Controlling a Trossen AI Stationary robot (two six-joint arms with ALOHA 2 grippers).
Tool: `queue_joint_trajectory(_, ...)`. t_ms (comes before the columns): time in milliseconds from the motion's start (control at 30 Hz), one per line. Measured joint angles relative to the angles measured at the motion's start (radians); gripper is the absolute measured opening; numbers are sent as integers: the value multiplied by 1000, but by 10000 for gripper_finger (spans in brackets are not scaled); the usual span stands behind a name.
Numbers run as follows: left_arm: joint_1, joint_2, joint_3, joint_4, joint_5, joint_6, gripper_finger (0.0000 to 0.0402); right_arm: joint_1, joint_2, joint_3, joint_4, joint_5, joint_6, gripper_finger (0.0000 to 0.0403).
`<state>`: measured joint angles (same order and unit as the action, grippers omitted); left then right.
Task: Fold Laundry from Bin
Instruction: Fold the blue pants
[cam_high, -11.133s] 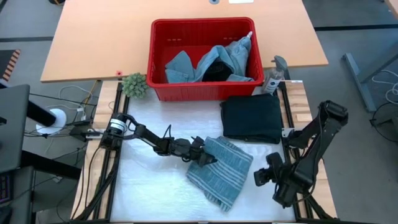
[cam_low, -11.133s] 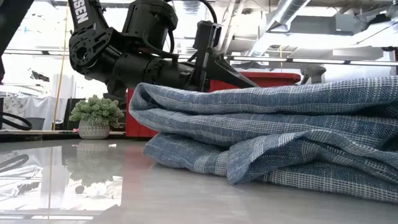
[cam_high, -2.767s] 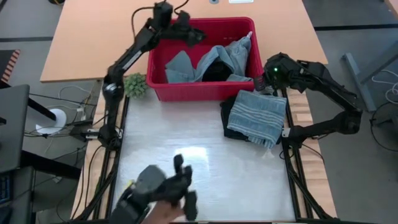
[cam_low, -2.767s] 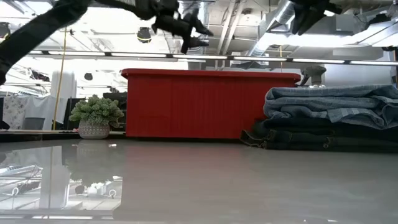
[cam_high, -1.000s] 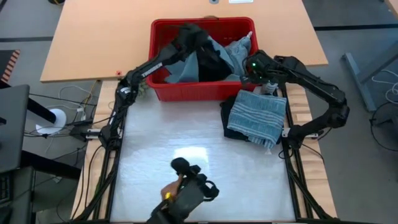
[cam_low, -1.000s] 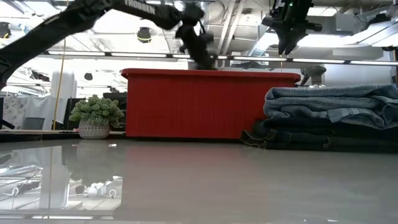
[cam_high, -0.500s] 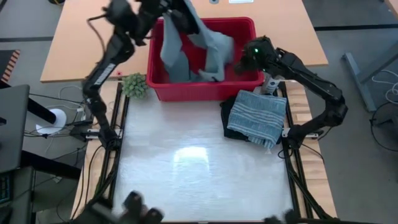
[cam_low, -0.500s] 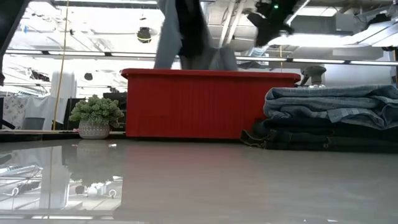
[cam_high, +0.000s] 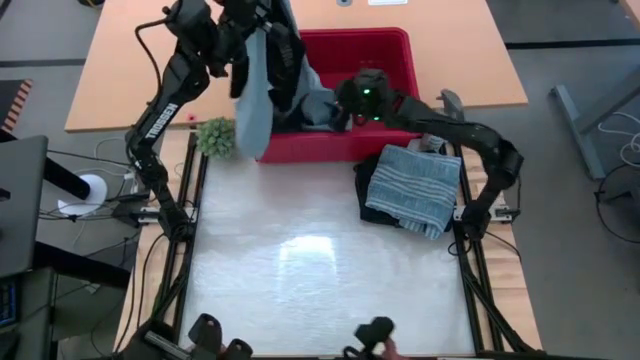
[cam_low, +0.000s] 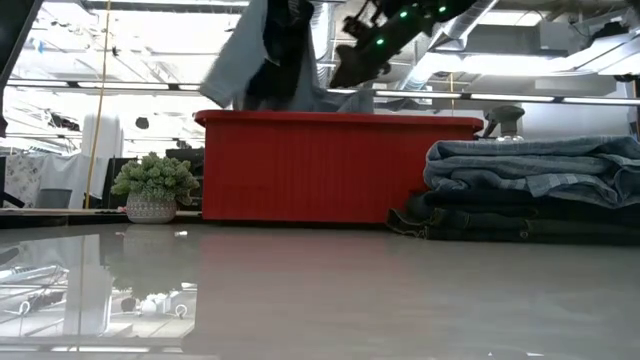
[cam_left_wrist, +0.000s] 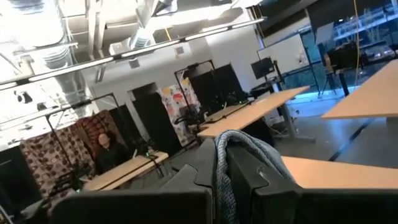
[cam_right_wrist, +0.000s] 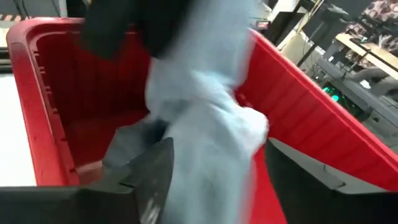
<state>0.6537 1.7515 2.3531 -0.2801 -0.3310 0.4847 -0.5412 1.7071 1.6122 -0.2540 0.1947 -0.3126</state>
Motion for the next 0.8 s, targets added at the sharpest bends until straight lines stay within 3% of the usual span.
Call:
queue_joint_trajectory(333, -12, 0, 0, -70, -5, 20, 1, -32, 214, 261, -50, 14, -105, 294)
queue_joint_trajectory(500, -22, 0, 0, -95, 8, 60, 1, -87, 343, 415, -172, -106, -102, 273)
queue_joint_trajectory(600, -21, 0, 0, -114, 48, 64, 1, -102, 416, 499, -238, -119, -105, 212)
queue_joint_trajectory(733, -8, 0, 0, -153, 82, 71, 1, -114, 478, 614, -313, -125, -135, 43)
queue_joint_trajectory(800, 11, 0, 0, -171, 112, 96, 1, -124, 490, 669, -319, -100, -155, 28)
